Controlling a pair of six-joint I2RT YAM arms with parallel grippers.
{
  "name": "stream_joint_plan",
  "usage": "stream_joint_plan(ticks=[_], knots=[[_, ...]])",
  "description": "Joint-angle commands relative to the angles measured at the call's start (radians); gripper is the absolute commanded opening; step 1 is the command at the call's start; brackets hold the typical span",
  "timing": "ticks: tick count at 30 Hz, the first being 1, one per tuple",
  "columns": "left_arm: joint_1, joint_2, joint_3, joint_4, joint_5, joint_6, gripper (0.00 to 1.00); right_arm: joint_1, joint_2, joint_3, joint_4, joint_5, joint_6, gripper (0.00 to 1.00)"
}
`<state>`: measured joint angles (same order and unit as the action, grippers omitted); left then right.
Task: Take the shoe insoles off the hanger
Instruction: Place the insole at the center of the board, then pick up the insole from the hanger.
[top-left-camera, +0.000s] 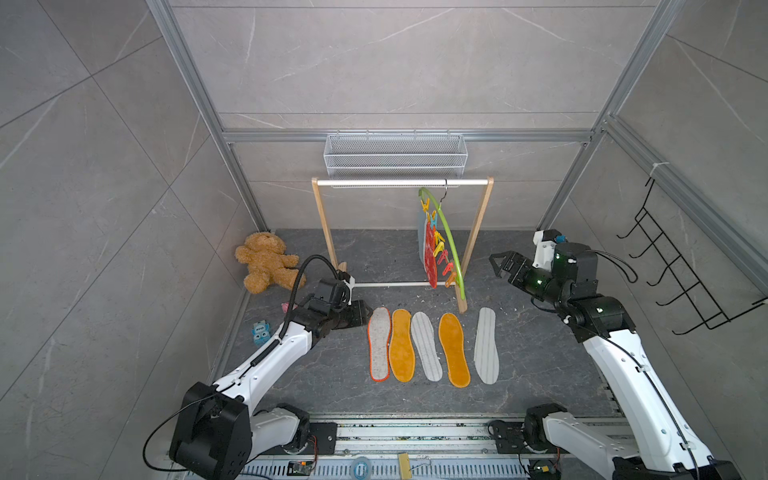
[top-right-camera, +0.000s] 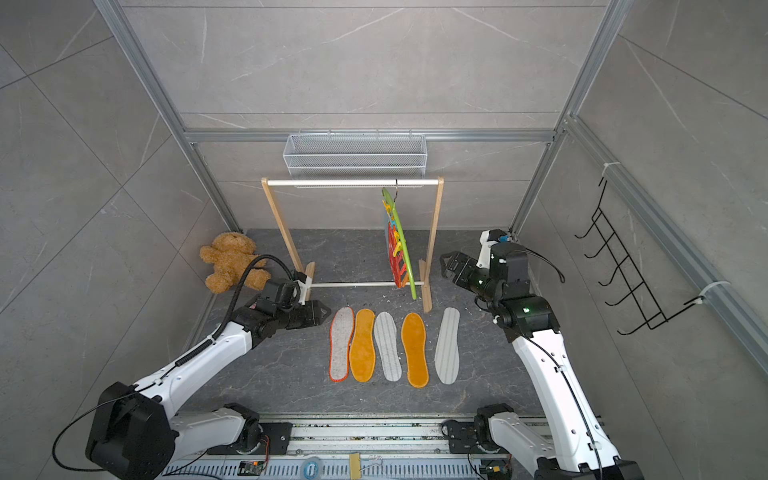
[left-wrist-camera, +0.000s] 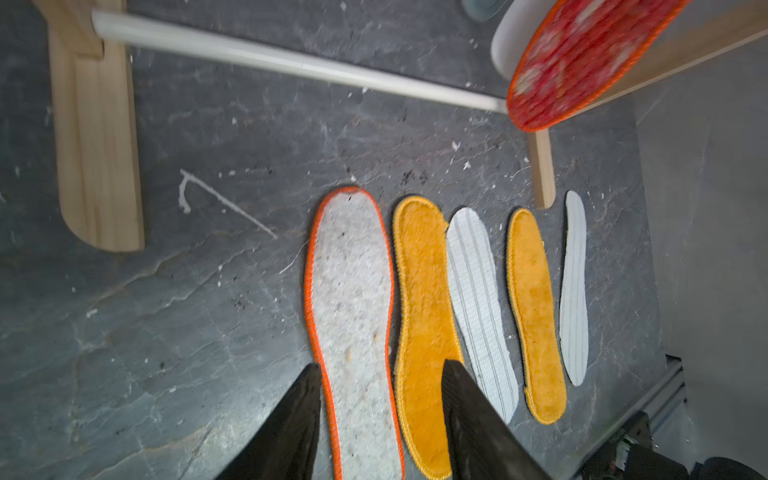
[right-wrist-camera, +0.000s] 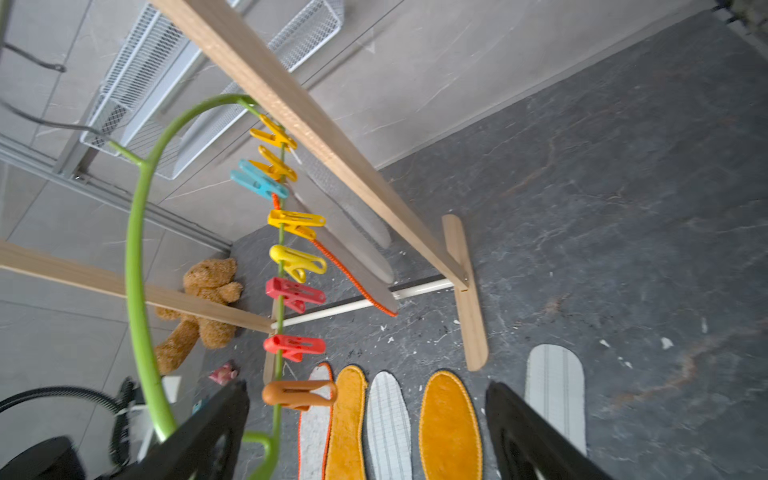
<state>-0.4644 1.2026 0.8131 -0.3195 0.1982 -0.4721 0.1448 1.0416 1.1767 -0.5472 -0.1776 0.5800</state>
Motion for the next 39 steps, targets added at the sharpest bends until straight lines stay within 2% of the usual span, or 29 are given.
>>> stream_joint_plan(ticks=[1,5,9,12,15,21,28,30,39], knots=[[-0.077,-0.023,0.049,0.091,-0.138,0.086,0.53,-0.016,0.031,-0.031,0.045,0.021,0.035,0.91],[-0.180,0.012,0.062,0.246,-0.223,0.140,0.58,-0.029,0.040,-0.106,0.140,-0.069,0.038,0.92],[-0.240,0.079,0.066,0.407,-0.274,0.179,0.63,-0.030,0.037,-0.167,0.186,-0.082,0.040,0.94],[-0.252,0.118,0.066,0.523,-0.297,0.196,0.68,-0.032,0.034,-0.193,0.195,-0.085,0.034,0.95],[-0.252,0.145,0.053,0.641,-0.339,0.208,0.80,-0.033,0.020,-0.208,0.190,-0.076,0.020,0.96],[-0.245,0.222,0.093,0.717,-0.387,0.214,1.00,-0.048,-0.018,-0.232,0.174,-0.057,-0.006,1.00],[-0.229,0.325,0.127,0.734,-0.372,0.156,0.99,-0.070,-0.015,-0.259,0.171,-0.077,-0.009,1.00],[-0.228,0.355,0.124,0.755,-0.359,0.151,0.96,-0.075,-0.013,-0.265,0.170,-0.082,-0.008,1.00],[-0.230,0.526,0.068,0.993,-0.309,0.121,0.86,-0.087,-0.018,-0.291,0.174,-0.110,0.008,1.00]])
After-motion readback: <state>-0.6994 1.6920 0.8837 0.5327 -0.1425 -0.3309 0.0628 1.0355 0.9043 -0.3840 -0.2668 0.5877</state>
